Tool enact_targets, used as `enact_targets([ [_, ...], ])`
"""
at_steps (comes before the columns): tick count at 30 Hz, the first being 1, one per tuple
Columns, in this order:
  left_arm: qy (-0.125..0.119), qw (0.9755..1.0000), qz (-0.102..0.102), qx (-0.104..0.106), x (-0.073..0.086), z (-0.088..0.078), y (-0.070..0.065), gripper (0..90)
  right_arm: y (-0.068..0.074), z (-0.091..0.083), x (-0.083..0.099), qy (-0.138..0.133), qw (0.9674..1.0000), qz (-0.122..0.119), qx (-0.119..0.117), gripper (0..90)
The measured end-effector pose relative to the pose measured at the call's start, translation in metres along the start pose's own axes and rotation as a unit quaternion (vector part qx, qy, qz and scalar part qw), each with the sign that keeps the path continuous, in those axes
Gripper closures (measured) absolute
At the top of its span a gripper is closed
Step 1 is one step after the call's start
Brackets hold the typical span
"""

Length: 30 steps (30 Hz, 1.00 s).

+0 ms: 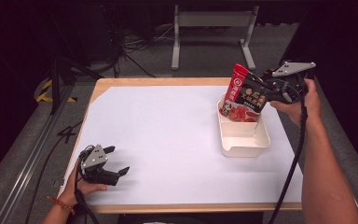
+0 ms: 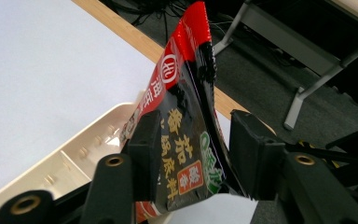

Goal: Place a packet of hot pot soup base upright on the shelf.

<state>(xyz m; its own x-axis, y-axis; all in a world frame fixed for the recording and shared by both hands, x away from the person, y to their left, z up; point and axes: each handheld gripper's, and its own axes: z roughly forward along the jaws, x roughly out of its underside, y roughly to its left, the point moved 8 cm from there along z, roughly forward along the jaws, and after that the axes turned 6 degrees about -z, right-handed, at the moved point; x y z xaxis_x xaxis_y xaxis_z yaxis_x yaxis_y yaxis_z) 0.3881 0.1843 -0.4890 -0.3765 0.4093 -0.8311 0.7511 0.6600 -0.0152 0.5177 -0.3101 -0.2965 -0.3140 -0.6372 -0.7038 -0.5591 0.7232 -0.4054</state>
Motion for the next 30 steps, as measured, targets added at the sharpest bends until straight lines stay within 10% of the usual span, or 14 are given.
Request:
enact_targets([
  [30, -0.001, 1.0000, 0.002, -0.002, 0.000, 0.000, 0.000, 7.8, 0.026, -0.028, 0.034, -0.022, 0.9997, 0.011, 0.001, 31.5],
])
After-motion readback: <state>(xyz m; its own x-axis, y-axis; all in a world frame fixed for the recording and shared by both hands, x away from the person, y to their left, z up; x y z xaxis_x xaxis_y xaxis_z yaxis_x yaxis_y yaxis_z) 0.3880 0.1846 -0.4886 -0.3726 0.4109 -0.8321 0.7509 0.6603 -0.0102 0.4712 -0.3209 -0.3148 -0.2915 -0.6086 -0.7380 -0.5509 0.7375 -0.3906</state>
